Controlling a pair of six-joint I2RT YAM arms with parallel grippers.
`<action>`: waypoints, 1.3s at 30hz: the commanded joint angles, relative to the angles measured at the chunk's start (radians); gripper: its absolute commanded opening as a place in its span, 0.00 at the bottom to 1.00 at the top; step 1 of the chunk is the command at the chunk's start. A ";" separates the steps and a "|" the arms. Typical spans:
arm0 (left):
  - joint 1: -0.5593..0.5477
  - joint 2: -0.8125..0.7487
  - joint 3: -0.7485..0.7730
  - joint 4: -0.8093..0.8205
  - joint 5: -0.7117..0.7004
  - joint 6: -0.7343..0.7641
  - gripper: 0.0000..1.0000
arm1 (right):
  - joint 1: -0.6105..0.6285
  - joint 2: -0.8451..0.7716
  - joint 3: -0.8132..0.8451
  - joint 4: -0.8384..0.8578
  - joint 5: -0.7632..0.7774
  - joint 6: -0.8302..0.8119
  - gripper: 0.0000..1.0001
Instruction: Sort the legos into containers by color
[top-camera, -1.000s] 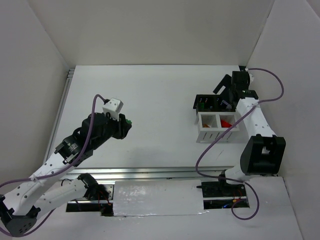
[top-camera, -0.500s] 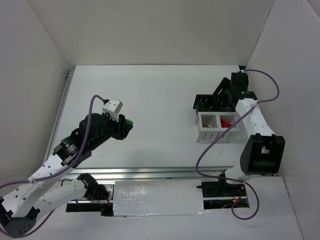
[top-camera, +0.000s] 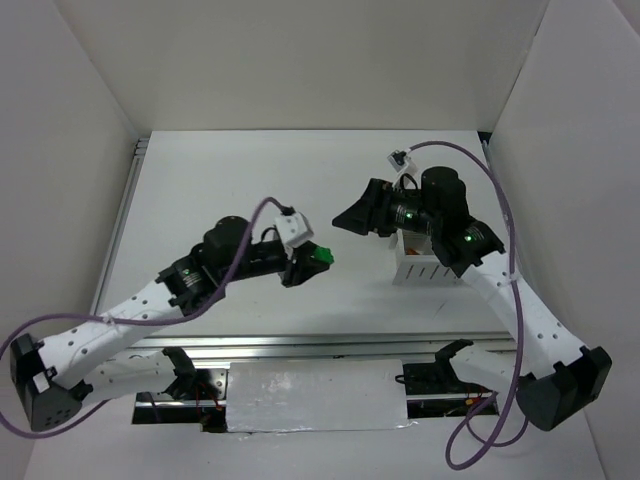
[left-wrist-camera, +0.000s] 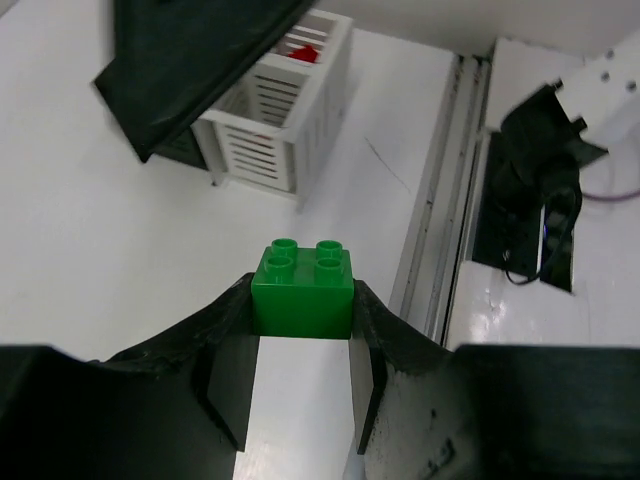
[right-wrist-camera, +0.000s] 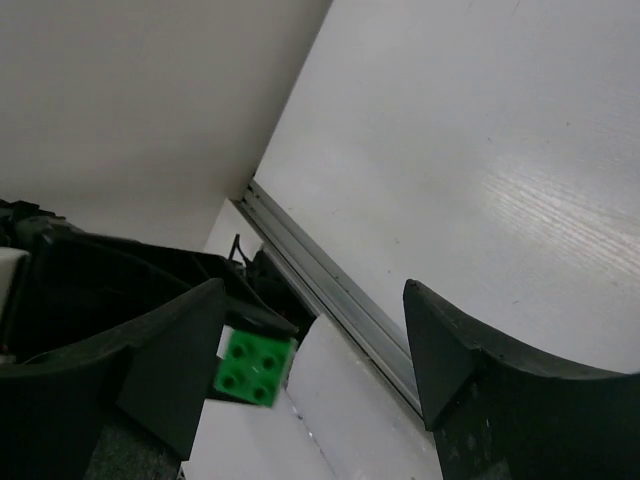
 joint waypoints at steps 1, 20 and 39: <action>-0.080 0.097 0.111 0.037 -0.026 0.220 0.00 | 0.020 -0.069 -0.020 -0.029 0.006 0.025 0.78; -0.192 0.206 0.165 0.050 -0.205 0.326 0.00 | 0.154 -0.183 -0.140 -0.154 0.150 -0.031 0.70; -0.192 0.142 0.107 0.108 -0.194 0.288 0.16 | 0.156 -0.154 -0.223 0.068 -0.069 0.052 0.00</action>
